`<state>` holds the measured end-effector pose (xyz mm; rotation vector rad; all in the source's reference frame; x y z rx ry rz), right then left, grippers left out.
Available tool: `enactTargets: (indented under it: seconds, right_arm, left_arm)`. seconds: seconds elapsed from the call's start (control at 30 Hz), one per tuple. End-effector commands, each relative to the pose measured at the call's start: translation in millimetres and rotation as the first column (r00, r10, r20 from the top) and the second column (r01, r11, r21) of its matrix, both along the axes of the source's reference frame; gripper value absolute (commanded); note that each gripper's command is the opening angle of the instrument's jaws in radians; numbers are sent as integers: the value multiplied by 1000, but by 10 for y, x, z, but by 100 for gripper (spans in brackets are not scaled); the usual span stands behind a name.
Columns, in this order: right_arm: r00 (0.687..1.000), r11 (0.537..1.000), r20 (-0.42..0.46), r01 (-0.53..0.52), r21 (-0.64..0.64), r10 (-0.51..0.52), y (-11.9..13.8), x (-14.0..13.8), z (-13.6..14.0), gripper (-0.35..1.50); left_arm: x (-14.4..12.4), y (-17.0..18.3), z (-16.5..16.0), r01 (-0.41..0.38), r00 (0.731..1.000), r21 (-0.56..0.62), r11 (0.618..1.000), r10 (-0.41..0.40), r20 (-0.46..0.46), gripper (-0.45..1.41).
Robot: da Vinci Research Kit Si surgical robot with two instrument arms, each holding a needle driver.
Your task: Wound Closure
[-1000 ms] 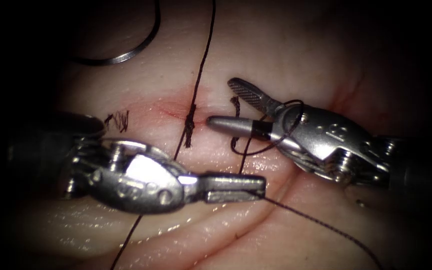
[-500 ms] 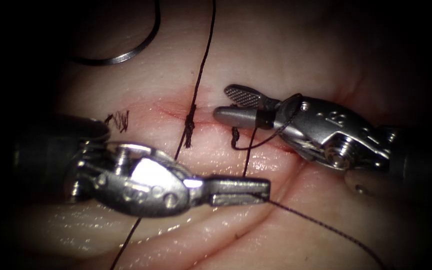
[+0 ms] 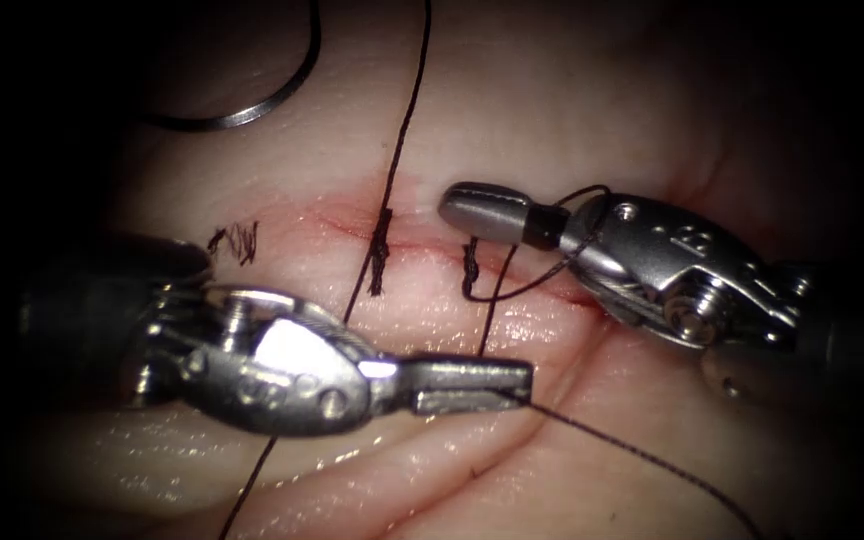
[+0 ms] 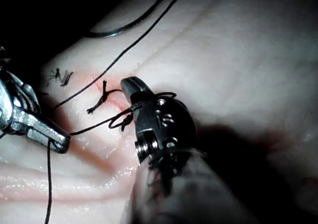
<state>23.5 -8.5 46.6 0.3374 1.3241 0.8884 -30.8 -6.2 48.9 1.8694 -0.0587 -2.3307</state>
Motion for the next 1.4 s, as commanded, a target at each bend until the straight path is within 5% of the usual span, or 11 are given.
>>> enactTargets:
  seconds: [0.03, 0.13, 0.33, 0.37, 0.8, 1.07, 1.4]
  right_arm:
    - [1000, 1000, -12, -11, 22, 11, 9, 3, -1, -35]
    - [996, 968, -65, -42, 246, 60, 12, 0, -4, -21]
    - [998, 940, -10, -59, 336, 66, 12, 7, -4, 106]
    - [998, 938, 26, -57, 342, 51, 11, 12, -3, 113]
    - [981, 913, 191, -101, 394, 26, 3, 27, -1, 94]
    - [976, 910, 212, -122, 396, 39, 3, 21, 0, 103]
    - [972, 910, 237, -108, 401, 11, -2, 31, 7, 89]
  left_arm:
    - [-6, 1, 5, 0, 1000, -1, 1000, 0, 1, -45]
    - [-7, 1, 5, 1, 1000, -1, 1000, -1, 1, -45]
    - [-14, 1, 6, 8, 1000, -2, 1000, -8, -3, -45]
    - [-15, 1, 6, 9, 1000, -2, 1000, -9, -5, -45]
    - [-12, -4, 5, 8, 1000, -11, 1000, -8, -6, -45]
    - [-13, -5, 5, 8, 1000, -12, 1000, -9, -7, -45]
    - [-13, -6, 4, 7, 1000, -12, 1000, -7, -10, -45]
